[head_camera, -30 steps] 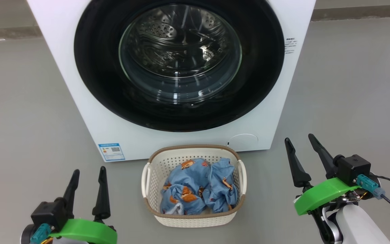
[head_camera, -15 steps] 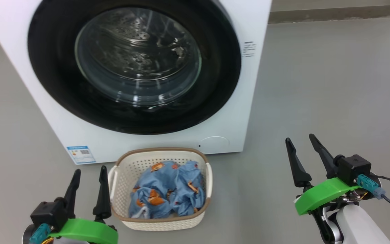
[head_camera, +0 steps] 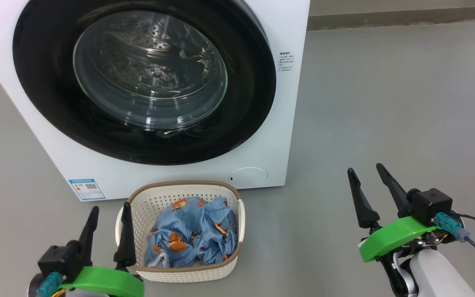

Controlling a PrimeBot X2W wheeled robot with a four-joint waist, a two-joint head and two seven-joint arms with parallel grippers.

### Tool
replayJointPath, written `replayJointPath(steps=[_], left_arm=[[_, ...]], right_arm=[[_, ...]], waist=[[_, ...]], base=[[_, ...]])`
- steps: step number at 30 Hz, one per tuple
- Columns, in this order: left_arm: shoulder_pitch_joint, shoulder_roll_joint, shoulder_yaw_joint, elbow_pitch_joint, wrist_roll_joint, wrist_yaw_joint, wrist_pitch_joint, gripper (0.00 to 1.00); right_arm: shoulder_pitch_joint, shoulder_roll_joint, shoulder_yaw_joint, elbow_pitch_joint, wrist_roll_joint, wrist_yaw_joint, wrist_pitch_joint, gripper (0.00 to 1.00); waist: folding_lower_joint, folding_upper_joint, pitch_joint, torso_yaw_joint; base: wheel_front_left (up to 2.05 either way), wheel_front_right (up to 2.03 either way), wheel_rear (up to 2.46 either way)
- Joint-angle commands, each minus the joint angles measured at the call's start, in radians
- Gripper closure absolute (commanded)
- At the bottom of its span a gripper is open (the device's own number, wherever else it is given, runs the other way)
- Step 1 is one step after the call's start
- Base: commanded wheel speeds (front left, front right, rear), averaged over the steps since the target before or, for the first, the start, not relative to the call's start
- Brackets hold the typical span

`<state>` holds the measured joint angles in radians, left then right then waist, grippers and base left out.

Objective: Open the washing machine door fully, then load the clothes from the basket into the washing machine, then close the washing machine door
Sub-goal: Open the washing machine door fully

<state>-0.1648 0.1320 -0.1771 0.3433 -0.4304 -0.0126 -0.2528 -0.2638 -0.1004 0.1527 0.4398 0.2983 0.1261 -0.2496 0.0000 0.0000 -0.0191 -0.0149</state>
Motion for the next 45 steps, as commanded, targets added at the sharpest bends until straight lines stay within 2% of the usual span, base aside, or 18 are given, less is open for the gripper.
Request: replayJointPath(steps=[1,28,44,45], left_arm=[[-0.038,0.015,0.029,-0.021,-0.004,0.001,-0.009,0.0],[-0.033,0.024,0.02,-0.034,-0.009,0.01,-0.009,0.0],[-0.069,0.027,0.041,-0.059,0.002,0.014,-0.009,0.0],[-0.073,0.027,0.044,-0.061,0.003,0.012,-0.009,0.0]], right_arm=[[-0.038,-0.006,0.016,-0.02,0.002,0.005,-0.012,0.0],[-0.042,-0.011,0.007,-0.01,0.015,0.005,-0.012,0.0],[-0.152,-0.047,-0.027,0.024,0.051,0.005,-0.012,0.0],[-0.163,-0.05,-0.028,0.023,0.055,0.005,-0.012,0.16]], waist=[[0.0,0.0,0.0,0.001],[0.0,0.0,0.017,0.009],[0.0,0.0,0.11,0.046],[0.0,0.0,0.117,0.05]], base=[[0.0,0.0,0.0],[0.0,0.0,0.0],[0.0,0.0,0.0],[0.0,0.0,0.0]])
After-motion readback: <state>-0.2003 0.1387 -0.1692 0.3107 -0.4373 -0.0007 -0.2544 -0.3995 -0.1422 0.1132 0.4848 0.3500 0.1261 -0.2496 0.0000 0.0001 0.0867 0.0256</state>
